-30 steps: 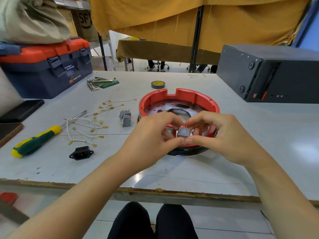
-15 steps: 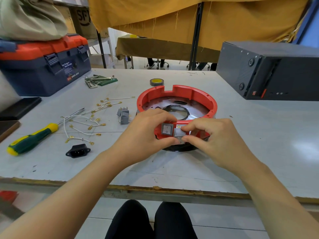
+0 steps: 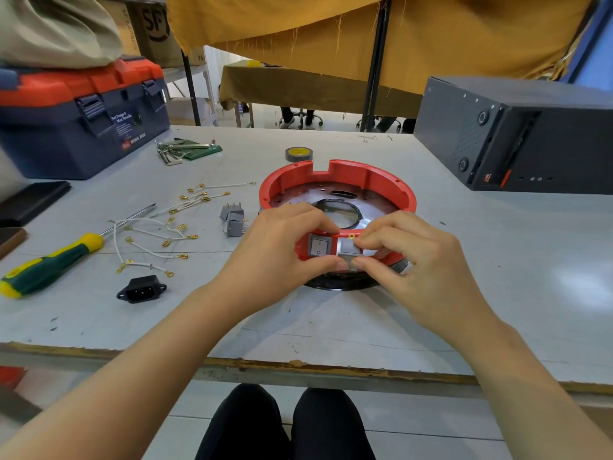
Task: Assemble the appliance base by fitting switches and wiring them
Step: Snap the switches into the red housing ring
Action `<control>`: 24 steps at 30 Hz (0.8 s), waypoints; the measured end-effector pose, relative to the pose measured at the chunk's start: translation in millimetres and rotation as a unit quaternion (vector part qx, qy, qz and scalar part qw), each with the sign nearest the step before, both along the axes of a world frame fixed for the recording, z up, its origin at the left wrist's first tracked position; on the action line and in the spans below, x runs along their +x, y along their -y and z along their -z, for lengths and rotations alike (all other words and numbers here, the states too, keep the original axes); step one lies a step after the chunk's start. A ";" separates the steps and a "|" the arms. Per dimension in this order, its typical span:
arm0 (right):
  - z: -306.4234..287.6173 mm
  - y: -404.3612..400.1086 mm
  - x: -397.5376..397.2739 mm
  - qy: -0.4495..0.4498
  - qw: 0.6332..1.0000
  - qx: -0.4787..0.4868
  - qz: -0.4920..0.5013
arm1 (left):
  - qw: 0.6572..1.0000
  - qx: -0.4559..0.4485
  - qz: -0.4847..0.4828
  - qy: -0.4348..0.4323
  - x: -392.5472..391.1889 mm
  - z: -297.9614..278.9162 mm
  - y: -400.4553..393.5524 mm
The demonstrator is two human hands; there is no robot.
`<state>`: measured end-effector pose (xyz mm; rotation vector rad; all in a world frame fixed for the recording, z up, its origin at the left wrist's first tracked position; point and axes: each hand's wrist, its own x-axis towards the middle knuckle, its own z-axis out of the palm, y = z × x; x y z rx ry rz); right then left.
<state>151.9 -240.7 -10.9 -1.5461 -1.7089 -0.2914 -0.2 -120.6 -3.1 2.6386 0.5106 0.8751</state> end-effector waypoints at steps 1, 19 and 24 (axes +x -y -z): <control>-0.2 -0.5 0.1 -0.004 1.000 -0.002 0.000 | 1.000 0.000 0.002 0.002 0.1 0.1 -0.2; 5.1 -7.4 1.4 0.004 0.999 0.005 0.034 | 1.000 0.014 0.006 0.018 1.1 1.3 -3.6; -3.1 -11.2 8.7 0.010 0.997 -0.068 0.040 | 1.000 0.015 0.002 0.021 2.3 0.2 -2.4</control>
